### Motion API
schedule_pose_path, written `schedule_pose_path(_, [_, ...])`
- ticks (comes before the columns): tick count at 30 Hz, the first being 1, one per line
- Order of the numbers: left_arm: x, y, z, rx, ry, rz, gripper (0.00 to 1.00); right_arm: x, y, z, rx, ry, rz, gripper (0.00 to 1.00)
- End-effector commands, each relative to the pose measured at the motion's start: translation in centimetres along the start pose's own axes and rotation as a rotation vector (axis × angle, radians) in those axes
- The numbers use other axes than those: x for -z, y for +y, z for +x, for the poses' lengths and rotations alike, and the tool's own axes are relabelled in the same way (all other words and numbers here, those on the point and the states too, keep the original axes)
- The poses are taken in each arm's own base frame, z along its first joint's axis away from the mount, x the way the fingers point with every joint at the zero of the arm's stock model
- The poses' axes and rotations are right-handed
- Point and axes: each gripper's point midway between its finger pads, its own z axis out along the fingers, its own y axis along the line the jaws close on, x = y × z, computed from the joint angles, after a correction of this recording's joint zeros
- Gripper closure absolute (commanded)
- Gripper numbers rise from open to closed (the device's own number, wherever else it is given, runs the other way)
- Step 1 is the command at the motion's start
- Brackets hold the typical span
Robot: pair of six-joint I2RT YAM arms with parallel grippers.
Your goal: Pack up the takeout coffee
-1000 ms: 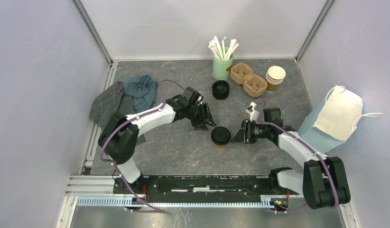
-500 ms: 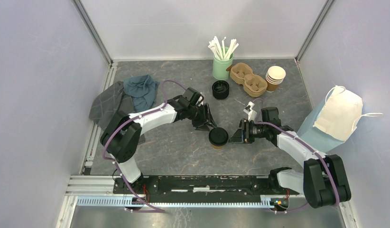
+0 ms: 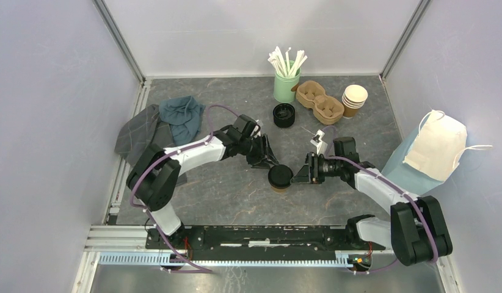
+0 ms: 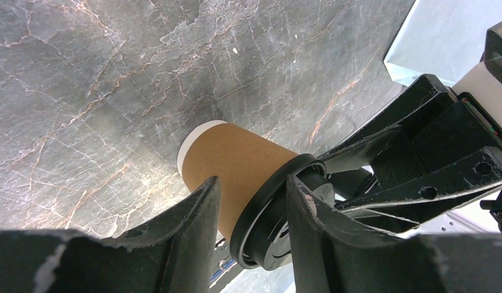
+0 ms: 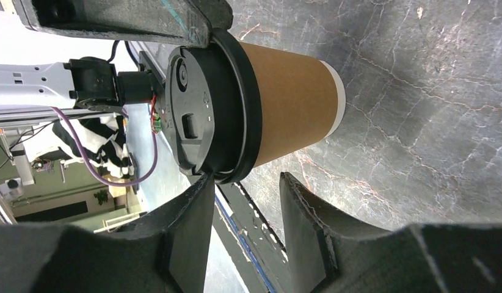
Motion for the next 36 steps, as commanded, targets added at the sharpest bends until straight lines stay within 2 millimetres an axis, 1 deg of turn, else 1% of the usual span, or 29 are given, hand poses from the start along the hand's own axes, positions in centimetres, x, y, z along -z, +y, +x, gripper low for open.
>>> schedule_pose_path(1, [0.3,1.7,1.2,0.012,0.008,-0.045,0.51,-0.5,0.1,-0.5,0.035,-0.008,-0.014,0.51])
schedule_pose_path(3, [0.2,2.0,1.7,0.024,0.008,-0.047,0.51,-0.7,-0.9,0.0,0.031,-0.006,0.023,0.52])
schedule_pose_path(5, [0.0,2.4,2.2,0.034,0.001,-0.047,0.52,-0.9,-2.6,0.9,0.018,-0.003,0.080,0.54])
schedule_pose_path(9, [-0.2,4.5,3.8,0.066,-0.019,-0.071,0.54,-0.8,-5.7,2.7,0.016,0.009,0.199,0.56])
schedule_pose_path(10, [-0.2,5.4,4.5,0.080,-0.017,-0.080,0.54,-0.8,-6.2,3.1,0.023,0.011,0.221,0.56])
schedule_pose_path(11, [-0.1,5.5,4.7,0.085,-0.024,-0.073,0.54,-0.7,-6.7,3.5,0.022,0.014,0.238,0.56])
schedule_pose_path(12, [-0.2,6.2,5.2,0.093,-0.019,-0.082,0.55,-0.7,-7.1,4.0,0.017,0.021,0.251,0.56])
schedule_pose_path(13, [-0.1,6.7,5.6,0.097,-0.016,-0.092,0.55,-0.8,-7.1,4.2,0.016,0.026,0.243,0.56])
schedule_pose_path(14, [-0.1,7.0,5.8,0.096,-0.013,-0.097,0.55,-0.8,-6.9,4.4,0.015,0.035,0.231,0.56])
schedule_pose_path(16, [0.2,6.6,5.6,0.085,-0.017,-0.091,0.54,-0.9,-6.1,4.1,0.019,0.037,0.203,0.56])
schedule_pose_path(20, [1.2,4.1,4.1,0.060,-0.048,-0.060,0.50,-0.4,-3.3,1.6,0.065,0.013,0.148,0.53])
schedule_pose_path(22, [1.7,2.8,3.2,0.049,-0.064,-0.050,0.44,0.1,-1.6,-0.3,0.110,-0.003,0.134,0.51])
schedule_pose_path(23, [2.0,2.2,2.9,0.042,-0.070,-0.048,0.41,0.4,-1.1,-0.9,0.134,-0.006,0.139,0.49])
schedule_pose_path(25, [2.7,1.1,2.0,0.029,-0.093,-0.040,0.35,1.2,-0.4,-2.1,0.182,-0.012,0.165,0.44])
schedule_pose_path(27, [3.4,0.4,1.3,0.012,-0.112,-0.046,0.28,2.0,0.0,-2.8,0.231,-0.005,0.209,0.35])
schedule_pose_path(29, [4.5,0.4,0.4,-0.008,-0.147,-0.085,0.19,2.5,0.0,-3.1,0.288,0.006,0.250,0.24])
schedule_pose_path(30, [5.2,0.4,-0.2,-0.017,-0.172,-0.105,0.14,2.5,0.4,-3.2,0.327,0.020,0.265,0.18])
schedule_pose_path(32, [6.7,0.3,-1.0,-0.022,-0.212,-0.110,0.10,2.4,0.9,-3.5,0.404,0.043,0.304,0.09])
schedule_pose_path(33, [7.5,0.4,-1.5,-0.015,-0.231,-0.117,0.08,2.2,1.6,-3.5,0.445,0.057,0.312,0.02])
schedule_pose_path(36, [10.7,1.1,-2.7,0.001,-0.323,-0.161,0.06,1.4,3.2,-3.9,0.540,0.092,0.351,0.02])
